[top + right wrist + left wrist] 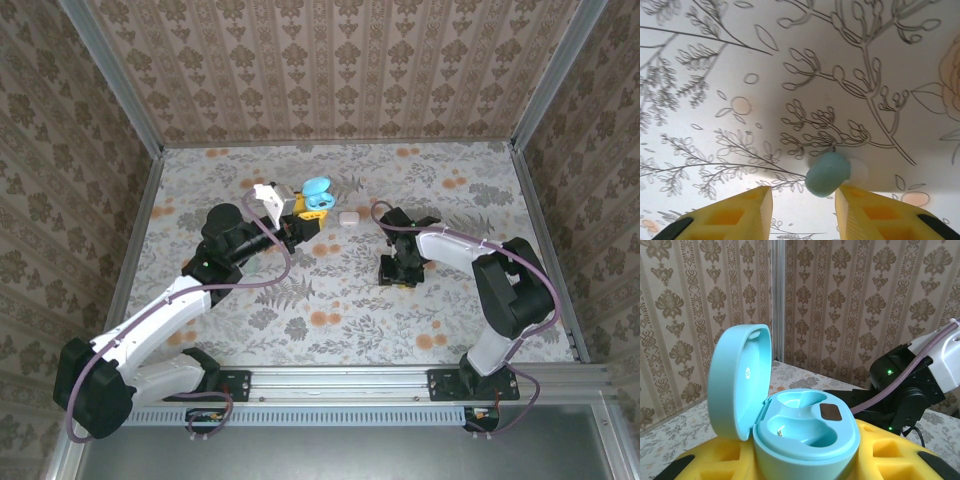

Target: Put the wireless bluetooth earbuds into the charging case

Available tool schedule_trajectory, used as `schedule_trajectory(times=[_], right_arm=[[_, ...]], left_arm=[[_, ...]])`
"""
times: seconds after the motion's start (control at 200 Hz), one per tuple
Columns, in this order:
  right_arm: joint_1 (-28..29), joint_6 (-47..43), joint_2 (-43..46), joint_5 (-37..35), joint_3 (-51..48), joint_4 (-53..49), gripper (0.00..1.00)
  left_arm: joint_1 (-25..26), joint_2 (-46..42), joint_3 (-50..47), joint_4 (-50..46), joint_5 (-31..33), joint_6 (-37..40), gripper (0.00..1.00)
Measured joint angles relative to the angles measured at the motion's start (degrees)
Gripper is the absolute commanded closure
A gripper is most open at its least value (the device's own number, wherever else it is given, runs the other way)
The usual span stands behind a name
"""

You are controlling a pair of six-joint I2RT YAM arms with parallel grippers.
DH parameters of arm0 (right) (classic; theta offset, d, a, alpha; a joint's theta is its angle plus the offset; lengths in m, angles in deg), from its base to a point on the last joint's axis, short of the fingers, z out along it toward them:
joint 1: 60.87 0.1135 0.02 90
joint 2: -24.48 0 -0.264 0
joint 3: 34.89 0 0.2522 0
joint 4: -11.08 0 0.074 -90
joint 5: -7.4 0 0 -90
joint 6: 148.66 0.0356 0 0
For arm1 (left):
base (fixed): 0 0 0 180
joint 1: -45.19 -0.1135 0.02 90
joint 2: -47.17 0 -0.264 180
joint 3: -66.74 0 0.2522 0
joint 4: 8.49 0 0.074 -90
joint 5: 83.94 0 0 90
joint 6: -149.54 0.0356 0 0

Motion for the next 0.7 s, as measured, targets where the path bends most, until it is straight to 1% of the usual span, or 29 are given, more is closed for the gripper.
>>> schedule_trajectory(times=[0.405,0.7], right_arm=[[-0.5,1.3,0.3,5.8,2.2,2.2,0.60],[-6.4,-2.5,1.2,4.4,4.4,1.9,0.60]], left_arm=[[0.0,0.0,0.0,-0.2,0.1,0.0,0.73],[0.0,-0.1,0.0,-0.5,0.5,0.0,0.74]])
